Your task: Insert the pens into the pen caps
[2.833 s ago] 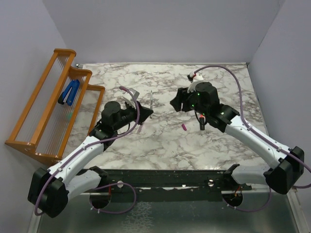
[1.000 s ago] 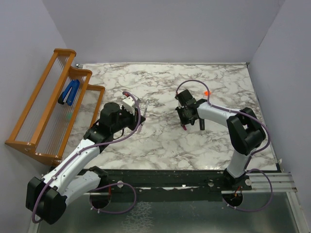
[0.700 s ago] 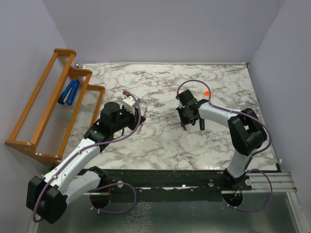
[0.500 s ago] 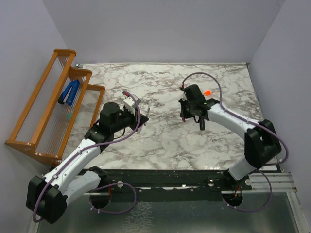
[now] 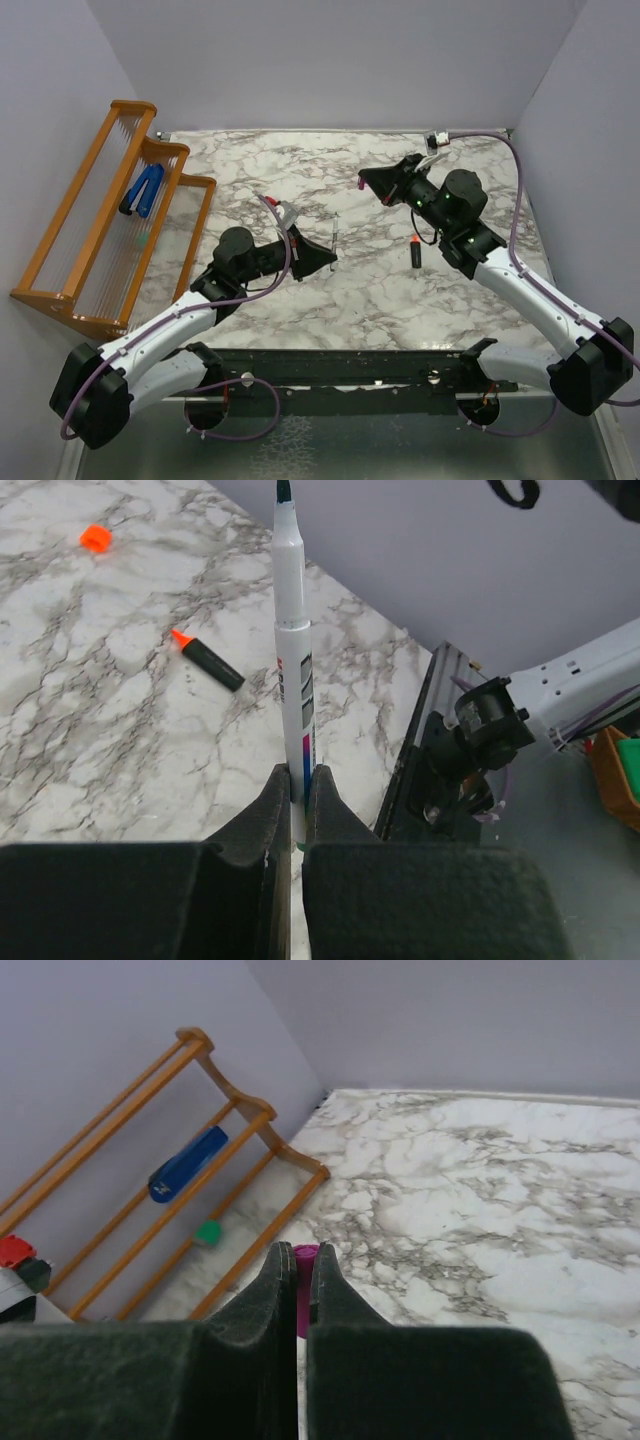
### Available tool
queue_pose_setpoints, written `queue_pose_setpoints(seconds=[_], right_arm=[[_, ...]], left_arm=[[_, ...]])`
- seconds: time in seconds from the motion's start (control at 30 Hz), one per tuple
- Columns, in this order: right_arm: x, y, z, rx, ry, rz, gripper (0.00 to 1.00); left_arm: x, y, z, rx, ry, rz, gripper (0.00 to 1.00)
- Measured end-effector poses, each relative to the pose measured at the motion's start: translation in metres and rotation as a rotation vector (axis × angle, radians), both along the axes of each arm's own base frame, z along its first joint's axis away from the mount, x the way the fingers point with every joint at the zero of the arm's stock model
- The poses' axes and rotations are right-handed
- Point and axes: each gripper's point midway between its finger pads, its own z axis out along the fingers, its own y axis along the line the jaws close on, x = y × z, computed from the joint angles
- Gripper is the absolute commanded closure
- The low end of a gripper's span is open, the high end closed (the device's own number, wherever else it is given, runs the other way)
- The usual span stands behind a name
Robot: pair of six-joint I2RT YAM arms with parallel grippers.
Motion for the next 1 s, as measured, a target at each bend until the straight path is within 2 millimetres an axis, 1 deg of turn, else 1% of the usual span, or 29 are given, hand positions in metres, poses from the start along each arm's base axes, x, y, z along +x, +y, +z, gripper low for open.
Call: queue_pose_setpoints(seconds=[0.07,0.17,0.33,0.57,0.63,0.9,1.0], right_arm=[[-0.004,0.005,0.001,0.042,0.007,0.034,0.99],[-0.01,0.011,0.006,0.087,0.014,0.073,0.99],[-0.019,0.017,0.018,0.136,0.013,0.126,0.99],[-0.028,0.022,0.037,0.163,0.011,0.184,0.99],[-0.031,0.023,0.036,0.161,0.022,0.196,0.99],[-0.041,0.031,0.019,0.13,0.097,0.24,0.99],[-0.044,0.033,0.015,0.122,0.11,0.254,0.99]], left_arm=[[-0.004,-0.007,0.008,-0.037,-0.006,-0.025,1.0],[-0.007,-0.013,0.013,-0.062,-0.005,-0.045,1.0],[-0.01,-0.02,0.012,-0.072,0.007,-0.067,1.0],[-0.011,-0.022,0.012,-0.077,0.006,-0.073,1.0],[-0.011,-0.022,0.013,-0.078,0.004,-0.073,1.0],[-0.01,-0.023,0.014,-0.08,0.001,-0.073,1.0],[-0.009,-0.024,0.013,-0.079,0.002,-0.073,1.0]])
